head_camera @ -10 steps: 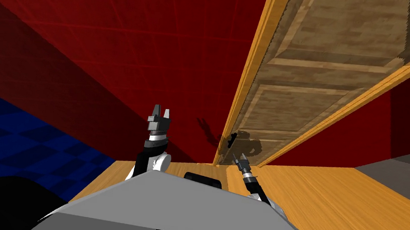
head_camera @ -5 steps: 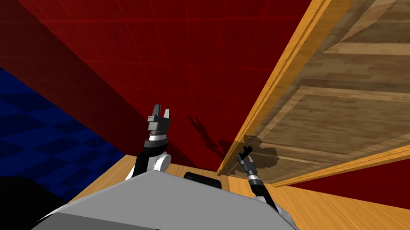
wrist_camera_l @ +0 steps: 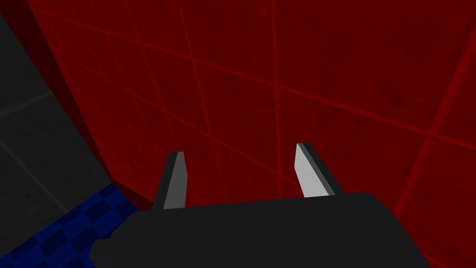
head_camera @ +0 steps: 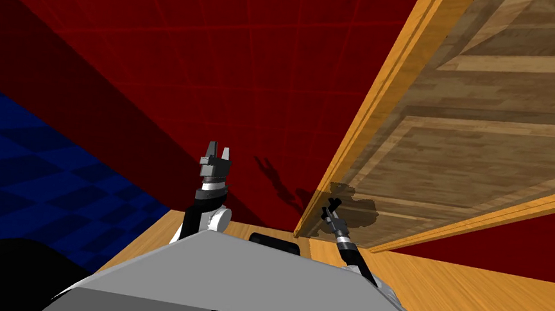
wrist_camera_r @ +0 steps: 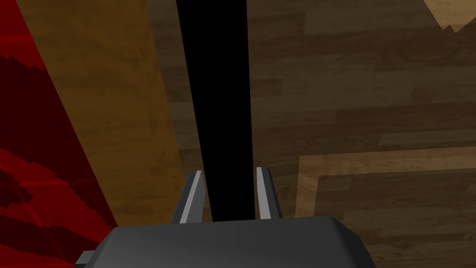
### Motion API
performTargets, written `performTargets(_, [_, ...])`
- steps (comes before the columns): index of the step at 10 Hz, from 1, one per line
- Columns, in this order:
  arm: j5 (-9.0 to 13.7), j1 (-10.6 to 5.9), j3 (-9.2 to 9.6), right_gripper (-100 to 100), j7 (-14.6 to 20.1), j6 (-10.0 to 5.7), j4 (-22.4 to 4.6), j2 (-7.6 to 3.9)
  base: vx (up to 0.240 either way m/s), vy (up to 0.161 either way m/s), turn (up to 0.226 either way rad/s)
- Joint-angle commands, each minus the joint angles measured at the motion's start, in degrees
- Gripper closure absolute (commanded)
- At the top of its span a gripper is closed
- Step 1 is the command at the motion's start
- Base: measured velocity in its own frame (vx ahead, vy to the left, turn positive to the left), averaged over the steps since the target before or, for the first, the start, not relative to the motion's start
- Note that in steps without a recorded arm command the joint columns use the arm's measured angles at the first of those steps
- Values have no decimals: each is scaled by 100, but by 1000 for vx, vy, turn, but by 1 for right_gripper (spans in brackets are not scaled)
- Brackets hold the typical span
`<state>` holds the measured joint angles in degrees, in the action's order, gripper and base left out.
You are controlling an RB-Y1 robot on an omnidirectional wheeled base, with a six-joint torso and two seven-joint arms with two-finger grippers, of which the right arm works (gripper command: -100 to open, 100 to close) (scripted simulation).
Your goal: Pull the door open
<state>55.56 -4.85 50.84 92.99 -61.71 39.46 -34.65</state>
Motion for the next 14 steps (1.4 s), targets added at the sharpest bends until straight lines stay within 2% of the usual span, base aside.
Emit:
performTargets(1, [-8, 7, 14, 100, 1, 2, 7, 15, 0, 0, 0])
performTargets(2, [-8, 7, 14, 100, 1, 2, 7, 15, 0, 0, 0])
performTargets(3, [-24, 48, 105, 100, 100, -137, -35, -65, -105, -41, 157])
performTargets(7, [-75, 148, 324, 100, 307, -424, -109, -199, -173, -89, 135])
performTargets(8, [-75, 148, 324, 100, 307, -424, -109, -199, -120, -33, 73])
performTargets(11, [-122, 241, 528, 100, 501, -692, -178, -323, -157, -74, 144])
performTargets(12, [-132, 260, 570, 100, 541, -747, -192, -349, -183, -91, 124])
performTargets(13, [-121, 244, 534, 100, 489, -681, -115, -344, -78, -28, 29])
performTargets(14, [-118, 272, 609, 100, 526, -754, -143, -360, -116, -24, 133])
